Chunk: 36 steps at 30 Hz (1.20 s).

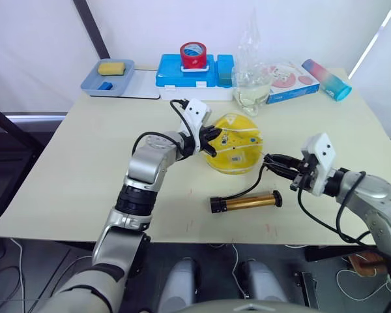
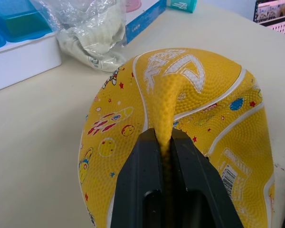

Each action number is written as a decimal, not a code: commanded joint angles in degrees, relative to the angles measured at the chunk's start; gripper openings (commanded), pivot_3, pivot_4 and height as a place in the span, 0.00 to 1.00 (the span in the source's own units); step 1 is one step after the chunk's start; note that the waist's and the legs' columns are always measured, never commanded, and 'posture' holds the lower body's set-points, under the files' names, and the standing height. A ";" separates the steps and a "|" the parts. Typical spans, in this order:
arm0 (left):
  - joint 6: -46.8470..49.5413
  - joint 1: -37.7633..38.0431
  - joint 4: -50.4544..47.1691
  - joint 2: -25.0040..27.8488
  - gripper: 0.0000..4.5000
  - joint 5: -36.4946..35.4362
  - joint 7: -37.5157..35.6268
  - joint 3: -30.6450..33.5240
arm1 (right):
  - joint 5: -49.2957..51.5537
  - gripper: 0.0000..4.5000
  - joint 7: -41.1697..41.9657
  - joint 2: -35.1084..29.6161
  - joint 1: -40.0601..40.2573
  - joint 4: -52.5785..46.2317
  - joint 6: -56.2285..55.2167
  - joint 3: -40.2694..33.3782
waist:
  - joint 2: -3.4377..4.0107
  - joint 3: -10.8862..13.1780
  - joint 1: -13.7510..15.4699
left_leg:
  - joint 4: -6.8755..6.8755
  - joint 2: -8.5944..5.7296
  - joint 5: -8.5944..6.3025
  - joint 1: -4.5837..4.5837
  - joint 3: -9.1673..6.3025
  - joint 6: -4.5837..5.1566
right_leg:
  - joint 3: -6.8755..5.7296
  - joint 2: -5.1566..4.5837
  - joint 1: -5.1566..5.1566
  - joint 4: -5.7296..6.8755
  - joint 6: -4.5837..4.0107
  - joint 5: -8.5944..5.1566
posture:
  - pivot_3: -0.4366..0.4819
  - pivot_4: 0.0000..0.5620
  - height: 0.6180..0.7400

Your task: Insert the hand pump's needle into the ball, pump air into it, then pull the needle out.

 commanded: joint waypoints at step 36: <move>-1.24 3.68 -6.71 -4.32 0.00 -0.20 6.72 1.31 | -8.09 0.06 -5.73 8.10 -36.71 22.57 38.20 19.00 | 0.00 0.00 -0.30 | 0.01 -0.03 0.00 -0.22 -0.22 0.00 | -0.30 -0.09 -0.10 0.02 -0.03 0.02 | 0.48 0.27 1.00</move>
